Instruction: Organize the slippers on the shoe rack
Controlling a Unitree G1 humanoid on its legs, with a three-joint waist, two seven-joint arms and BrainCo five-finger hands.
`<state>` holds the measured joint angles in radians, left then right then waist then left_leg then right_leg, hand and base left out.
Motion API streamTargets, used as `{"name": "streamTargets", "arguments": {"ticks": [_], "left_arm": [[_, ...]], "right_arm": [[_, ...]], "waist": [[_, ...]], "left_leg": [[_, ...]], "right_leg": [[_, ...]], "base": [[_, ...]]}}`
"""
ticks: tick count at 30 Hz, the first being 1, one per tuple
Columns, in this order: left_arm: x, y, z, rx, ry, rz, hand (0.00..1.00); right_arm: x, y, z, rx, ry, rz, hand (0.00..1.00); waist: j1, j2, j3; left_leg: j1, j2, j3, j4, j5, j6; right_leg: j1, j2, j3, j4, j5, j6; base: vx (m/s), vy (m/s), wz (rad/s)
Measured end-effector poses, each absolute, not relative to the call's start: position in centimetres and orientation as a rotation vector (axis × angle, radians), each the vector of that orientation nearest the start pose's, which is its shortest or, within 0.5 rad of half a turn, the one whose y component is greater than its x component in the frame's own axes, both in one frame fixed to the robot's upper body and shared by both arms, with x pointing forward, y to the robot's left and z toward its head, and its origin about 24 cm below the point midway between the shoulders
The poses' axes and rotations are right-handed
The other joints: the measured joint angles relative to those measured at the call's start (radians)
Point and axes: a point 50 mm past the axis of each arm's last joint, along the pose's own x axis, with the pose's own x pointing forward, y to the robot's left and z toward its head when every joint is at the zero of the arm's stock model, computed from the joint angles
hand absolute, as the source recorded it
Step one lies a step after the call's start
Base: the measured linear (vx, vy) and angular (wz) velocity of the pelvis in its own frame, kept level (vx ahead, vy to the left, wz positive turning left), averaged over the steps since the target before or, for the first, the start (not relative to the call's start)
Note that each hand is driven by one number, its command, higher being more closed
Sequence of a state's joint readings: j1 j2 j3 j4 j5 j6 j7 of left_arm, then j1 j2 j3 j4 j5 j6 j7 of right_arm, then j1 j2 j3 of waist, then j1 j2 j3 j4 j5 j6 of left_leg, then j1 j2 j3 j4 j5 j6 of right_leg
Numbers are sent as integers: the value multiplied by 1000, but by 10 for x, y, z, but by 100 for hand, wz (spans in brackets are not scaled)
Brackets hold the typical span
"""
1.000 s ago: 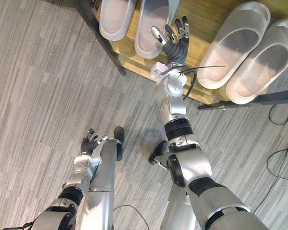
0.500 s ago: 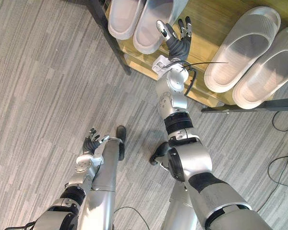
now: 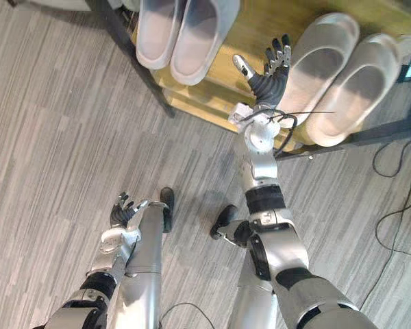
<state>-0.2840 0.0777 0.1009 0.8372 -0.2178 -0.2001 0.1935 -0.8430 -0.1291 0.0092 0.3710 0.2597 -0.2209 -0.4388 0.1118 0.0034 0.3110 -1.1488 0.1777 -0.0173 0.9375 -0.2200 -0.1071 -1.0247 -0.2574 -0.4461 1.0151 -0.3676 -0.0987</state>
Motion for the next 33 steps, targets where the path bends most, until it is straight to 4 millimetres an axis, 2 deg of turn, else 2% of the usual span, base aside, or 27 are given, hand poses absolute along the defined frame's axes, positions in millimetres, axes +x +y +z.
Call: {"name": "streamTargets", "arguments": {"ticks": [3,6,9,12,13,14,15,17,19,22,26,28,33], "left_arm": [[261,193,-61,-105,405,329,0],[250,187,-72,-60,453,290,0],[236,176,-85,-40,515,235,0],[217,166,-100,-25,591,185,0],[210,159,-106,-14,622,160,0],[179,142,-126,70,741,21,0],[178,140,-128,85,750,-3,0],[180,141,-128,91,751,-11,0],[175,149,-132,126,781,-15,0],[157,153,-139,156,831,-33,0],[156,152,-140,162,836,-45,0],[157,154,-140,167,835,-45,0],[154,151,-141,201,838,-97,0]], "right_arm": [[348,-122,213,161,-615,-150,0],[331,-110,185,59,-585,-54,0],[313,-98,144,-23,-485,42,0],[293,-97,99,-70,-340,80,0],[286,-100,85,-85,-290,81,0],[252,-124,-3,-118,77,29,0],[249,-132,-18,-143,149,12,0],[248,-139,-27,-161,197,0,0],[238,-147,-51,-179,306,-17,0],[196,-173,-104,-196,602,-110,0],[143,-206,-137,-192,850,-229,0],[126,-207,-146,-171,928,-249,0],[112,-209,-151,-104,972,-311,0]], "waist": [[-19,-21,-14],[-34,-39,-28],[-48,-62,-47],[-56,-86,-77],[-60,-89,-90],[-79,-83,-170],[-87,-74,-184],[-93,-65,-183],[-103,-61,-185],[-104,-31,-200],[-116,12,-229],[-119,13,-230],[-127,9,-235]], "left_leg": [[90,14,37,-67,14,12],[200,27,75,-151,40,12],[337,29,115,-243,52,16],[473,21,152,-338,65,17],[514,16,166,-368,67,19],[737,-29,219,-588,124,23],[757,-38,226,-630,142,26],[765,-47,231,-660,159,27],[814,-48,241,-729,189,25],[998,-55,257,-904,243,19],[1037,-74,265,-946,250,28],[1064,-83,268,-974,260,31],[1120,-96,266,-1009,268,36]], "right_leg": [[76,4,-2,-52,9,6],[180,7,-16,-121,24,13],[304,21,-16,-214,52,26],[420,33,-4,-311,81,48],[455,36,1,-344,91,57],[633,54,19,-535,156,96],[645,56,22,-567,173,101],[643,60,28,-589,189,101],[684,77,27,-656,219,103],[868,137,29,-854,300,121],[924,147,38,-952,350,139],[948,152,41,-977,362,138],[1001,159,43,-1026,379,147]], "base": [[6,1,7],[60,12,18],[82,48,1],[116,89,-11],[376,243,-25],[379,218,-20],[375,198,-22],[90,35,-8],[87,5,-8],[114,3,-15],[32,50,-7],[-3,16,-6],[-13,4,1]]}}
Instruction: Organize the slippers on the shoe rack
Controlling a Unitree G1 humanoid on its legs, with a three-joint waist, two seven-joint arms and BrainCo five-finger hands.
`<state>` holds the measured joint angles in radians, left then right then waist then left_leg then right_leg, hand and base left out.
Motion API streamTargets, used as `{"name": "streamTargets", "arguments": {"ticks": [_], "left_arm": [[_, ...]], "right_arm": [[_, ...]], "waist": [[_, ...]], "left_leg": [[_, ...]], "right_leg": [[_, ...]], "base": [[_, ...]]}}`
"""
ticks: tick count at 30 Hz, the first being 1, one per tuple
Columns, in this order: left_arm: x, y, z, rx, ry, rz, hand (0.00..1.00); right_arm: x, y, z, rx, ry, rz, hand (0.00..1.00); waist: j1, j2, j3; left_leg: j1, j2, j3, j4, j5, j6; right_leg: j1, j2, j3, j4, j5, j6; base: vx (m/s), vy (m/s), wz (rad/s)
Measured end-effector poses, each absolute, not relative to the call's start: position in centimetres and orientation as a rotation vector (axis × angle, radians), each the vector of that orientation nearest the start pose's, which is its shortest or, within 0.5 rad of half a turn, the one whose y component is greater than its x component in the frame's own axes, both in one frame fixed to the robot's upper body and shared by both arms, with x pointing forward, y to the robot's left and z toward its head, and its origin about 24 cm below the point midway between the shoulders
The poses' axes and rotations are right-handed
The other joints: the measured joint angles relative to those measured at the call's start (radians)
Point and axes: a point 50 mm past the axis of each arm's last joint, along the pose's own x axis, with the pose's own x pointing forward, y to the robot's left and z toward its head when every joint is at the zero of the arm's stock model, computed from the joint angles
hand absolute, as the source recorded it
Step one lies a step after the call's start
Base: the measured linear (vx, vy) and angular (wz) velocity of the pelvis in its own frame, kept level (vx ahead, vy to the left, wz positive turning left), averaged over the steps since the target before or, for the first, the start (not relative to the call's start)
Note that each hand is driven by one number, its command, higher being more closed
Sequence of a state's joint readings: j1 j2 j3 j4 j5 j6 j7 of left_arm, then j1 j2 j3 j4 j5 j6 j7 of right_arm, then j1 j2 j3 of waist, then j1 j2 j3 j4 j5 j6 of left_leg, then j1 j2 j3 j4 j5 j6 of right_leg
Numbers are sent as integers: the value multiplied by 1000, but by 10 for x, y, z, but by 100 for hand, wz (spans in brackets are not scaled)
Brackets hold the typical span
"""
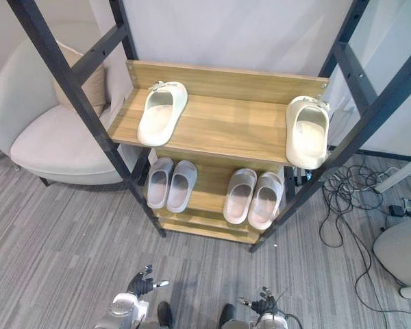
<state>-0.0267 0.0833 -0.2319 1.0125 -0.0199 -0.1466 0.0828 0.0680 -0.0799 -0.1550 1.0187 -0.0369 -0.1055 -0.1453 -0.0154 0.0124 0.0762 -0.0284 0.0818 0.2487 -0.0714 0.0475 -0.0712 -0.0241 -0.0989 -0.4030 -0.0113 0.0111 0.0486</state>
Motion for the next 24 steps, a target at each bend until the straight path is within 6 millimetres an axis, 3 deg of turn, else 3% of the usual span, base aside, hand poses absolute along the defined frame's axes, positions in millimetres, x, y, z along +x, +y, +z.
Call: {"name": "streamTargets", "arguments": {"ticks": [6,11,12,13,17,24], "left_arm": [[162,132,-133,270,765,-239,0],[188,92,-98,223,532,-391,0],[194,75,-84,192,456,-452,0],[195,73,-81,185,443,-463,0],[211,43,-34,74,222,-547,0],[244,33,44,6,-119,-565,0]], "right_arm": [[107,-207,-154,-68,996,-321,0],[107,-204,-154,-33,994,-339,0],[108,-203,-154,-31,994,-338,0],[108,-203,-154,-31,994,-338,0],[109,-201,-154,-41,993,-321,0],[109,-200,-154,-65,993,-290,0]], "waist": [[0,-5,-2],[1,-5,-3],[1,-5,-3],[1,-5,-3],[0,-4,-4],[-8,4,-14]], "left_leg": [[30,-12,-8,-30,13,6],[37,-13,-17,-31,13,6],[44,-13,-19,-32,13,6],[45,-13,-19,-32,13,6],[44,-10,-19,-32,13,6],[31,-8,-6,-32,7,3]], "right_leg": [[34,3,-2,-36,17,3],[52,6,-6,-52,23,1],[61,8,-8,-60,24,1],[62,8,-7,-61,24,1],[59,10,-4,-63,25,-1],[39,11,12,-63,25,-1]], "base": [[-6,6,2],[-13,2,3],[0,0,0],[0,0,0],[-33,3,-3],[-24,10,-6]]}}
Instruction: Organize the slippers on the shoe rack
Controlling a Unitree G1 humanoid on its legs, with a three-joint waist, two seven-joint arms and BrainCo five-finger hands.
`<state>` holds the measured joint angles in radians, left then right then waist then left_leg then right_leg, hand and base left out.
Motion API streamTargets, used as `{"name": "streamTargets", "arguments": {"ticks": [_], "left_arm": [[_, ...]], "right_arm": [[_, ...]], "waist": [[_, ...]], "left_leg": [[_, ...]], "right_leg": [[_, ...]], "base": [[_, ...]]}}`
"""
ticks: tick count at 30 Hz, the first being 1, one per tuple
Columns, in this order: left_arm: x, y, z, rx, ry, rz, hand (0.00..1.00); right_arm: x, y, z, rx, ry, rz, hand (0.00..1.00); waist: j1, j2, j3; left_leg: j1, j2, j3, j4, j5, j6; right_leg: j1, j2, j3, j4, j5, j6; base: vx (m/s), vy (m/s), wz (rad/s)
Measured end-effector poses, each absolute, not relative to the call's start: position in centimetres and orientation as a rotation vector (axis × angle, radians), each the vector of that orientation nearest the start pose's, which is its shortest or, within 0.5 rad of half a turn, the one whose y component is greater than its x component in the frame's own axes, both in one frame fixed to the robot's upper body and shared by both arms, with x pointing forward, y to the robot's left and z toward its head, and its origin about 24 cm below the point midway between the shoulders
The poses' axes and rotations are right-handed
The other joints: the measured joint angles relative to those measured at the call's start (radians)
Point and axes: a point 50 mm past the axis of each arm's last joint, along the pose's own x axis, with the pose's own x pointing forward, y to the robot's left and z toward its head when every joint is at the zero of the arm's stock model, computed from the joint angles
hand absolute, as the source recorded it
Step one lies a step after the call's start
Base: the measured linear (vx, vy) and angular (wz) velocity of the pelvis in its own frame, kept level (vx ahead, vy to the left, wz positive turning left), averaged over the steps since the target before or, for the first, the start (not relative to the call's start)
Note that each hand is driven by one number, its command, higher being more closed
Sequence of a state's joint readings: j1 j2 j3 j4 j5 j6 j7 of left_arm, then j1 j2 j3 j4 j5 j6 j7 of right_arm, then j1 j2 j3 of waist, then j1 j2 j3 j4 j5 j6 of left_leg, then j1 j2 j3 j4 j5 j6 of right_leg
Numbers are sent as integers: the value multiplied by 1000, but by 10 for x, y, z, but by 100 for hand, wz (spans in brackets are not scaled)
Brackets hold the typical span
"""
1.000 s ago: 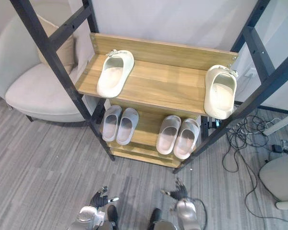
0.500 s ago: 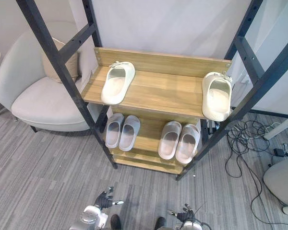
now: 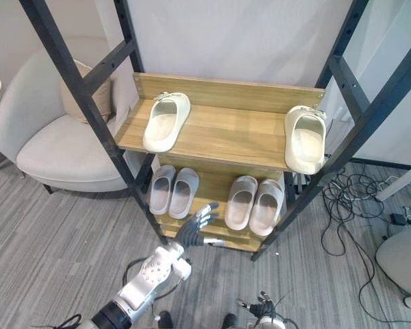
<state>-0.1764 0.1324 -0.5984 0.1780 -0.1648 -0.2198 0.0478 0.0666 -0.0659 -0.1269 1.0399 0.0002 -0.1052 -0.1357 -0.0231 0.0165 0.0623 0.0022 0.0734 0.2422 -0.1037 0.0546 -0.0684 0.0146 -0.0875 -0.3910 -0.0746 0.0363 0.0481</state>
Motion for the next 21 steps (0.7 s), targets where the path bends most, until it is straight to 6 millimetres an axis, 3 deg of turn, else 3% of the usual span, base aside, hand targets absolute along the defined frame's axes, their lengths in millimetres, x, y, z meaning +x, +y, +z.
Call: {"name": "streamTargets", "arguments": {"ticks": [5,9,21], "left_arm": [[275,55,96,-16,-328,-425,0],[298,86,130,35,-454,-282,0],[337,172,185,211,-587,88,0]], "right_arm": [[112,-203,-153,-90,985,-268,0],[113,-205,-152,-93,980,-261,0],[115,-206,-151,-75,973,-238,0]], "waist": [[-12,0,-1],[-25,-1,-1],[-34,-6,1]], "left_leg": [[-3,2,9,0,-5,-3],[-4,4,20,0,-11,-4],[-22,3,65,0,-18,-2]], "right_leg": [[-13,3,24,0,4,-2],[-23,5,44,-4,11,-6],[-68,7,98,-14,39,-9]], "base": [[4,4,-14],[-1,7,-16],[-44,12,-14]]}}
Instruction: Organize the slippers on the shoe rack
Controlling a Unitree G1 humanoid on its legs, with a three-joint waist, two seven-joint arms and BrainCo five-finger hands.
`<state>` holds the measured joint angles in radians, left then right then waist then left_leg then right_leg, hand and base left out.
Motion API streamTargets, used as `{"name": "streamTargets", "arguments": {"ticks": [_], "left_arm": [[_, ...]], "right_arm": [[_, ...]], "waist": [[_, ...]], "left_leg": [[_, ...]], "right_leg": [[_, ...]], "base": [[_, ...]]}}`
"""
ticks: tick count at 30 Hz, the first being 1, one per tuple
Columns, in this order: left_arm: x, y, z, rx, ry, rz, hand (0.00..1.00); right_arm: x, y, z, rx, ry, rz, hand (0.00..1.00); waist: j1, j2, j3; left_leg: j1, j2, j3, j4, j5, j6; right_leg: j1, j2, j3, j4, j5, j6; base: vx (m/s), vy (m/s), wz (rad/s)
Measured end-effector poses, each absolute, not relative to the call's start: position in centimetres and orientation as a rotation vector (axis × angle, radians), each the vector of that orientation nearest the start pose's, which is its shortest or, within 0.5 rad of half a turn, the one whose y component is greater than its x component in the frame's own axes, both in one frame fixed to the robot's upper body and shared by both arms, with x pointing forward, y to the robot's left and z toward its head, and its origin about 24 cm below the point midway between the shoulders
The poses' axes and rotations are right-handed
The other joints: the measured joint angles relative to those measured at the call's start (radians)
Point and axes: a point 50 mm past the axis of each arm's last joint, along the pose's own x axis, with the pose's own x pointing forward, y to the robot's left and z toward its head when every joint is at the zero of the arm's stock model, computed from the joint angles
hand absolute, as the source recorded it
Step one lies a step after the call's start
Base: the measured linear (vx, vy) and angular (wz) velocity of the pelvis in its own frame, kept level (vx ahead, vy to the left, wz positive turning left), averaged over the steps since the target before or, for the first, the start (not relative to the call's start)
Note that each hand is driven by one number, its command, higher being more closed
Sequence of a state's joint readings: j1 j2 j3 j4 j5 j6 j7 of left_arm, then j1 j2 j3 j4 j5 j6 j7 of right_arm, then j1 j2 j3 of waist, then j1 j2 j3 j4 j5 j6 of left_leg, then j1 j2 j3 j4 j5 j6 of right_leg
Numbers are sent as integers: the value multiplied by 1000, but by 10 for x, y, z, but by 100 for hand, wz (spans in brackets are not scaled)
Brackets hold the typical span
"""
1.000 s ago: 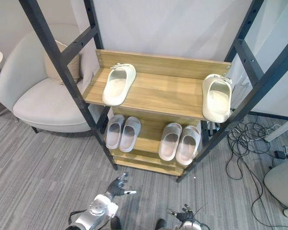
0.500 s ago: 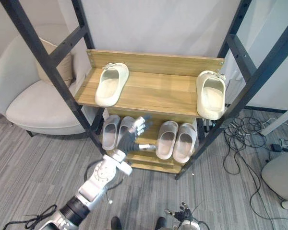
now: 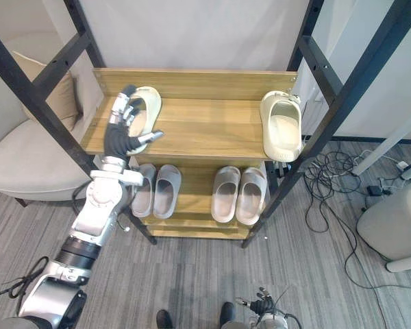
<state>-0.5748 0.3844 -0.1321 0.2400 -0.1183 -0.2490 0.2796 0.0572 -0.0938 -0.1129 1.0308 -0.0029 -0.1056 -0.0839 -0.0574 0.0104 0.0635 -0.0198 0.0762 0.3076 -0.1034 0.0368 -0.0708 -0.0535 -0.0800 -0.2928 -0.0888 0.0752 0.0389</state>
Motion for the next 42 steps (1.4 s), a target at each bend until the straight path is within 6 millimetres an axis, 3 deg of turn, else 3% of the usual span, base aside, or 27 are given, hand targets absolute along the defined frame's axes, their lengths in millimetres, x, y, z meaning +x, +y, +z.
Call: {"name": "streamTargets", "arguments": {"ticks": [6,17,23,35,42], "left_arm": [[354,203,213,288,-603,201,0],[375,239,214,370,-463,319,0],[382,256,226,409,-423,355,0],[394,251,253,593,-409,321,0],[400,246,268,814,-369,330,0]], "right_arm": [[118,-206,-150,-71,961,-234,0],[123,-206,-148,-64,939,-227,0],[127,-210,-145,-47,923,-255,0],[123,-207,-146,-31,916,-245,0],[129,-205,-140,28,852,-257,0]], "waist": [[0,-4,4],[0,-11,29],[7,-12,53],[25,-34,65],[39,-62,62]], "left_leg": [[-20,-1,13,0,0,0],[-58,-3,38,0,0,0],[-73,-3,62,0,1,1],[-110,-1,95,-5,12,14],[-119,-6,137,-6,13,15]], "right_leg": [[-28,0,20,0,8,-2],[-87,2,57,0,23,-10],[-118,5,89,1,38,-17],[-177,-2,139,16,66,-7],[-214,-8,189,25,87,0]], "base": [[-47,0,-9],[-24,-7,-10],[-44,-10,-14],[-71,4,-9],[-65,31,-15]]}}
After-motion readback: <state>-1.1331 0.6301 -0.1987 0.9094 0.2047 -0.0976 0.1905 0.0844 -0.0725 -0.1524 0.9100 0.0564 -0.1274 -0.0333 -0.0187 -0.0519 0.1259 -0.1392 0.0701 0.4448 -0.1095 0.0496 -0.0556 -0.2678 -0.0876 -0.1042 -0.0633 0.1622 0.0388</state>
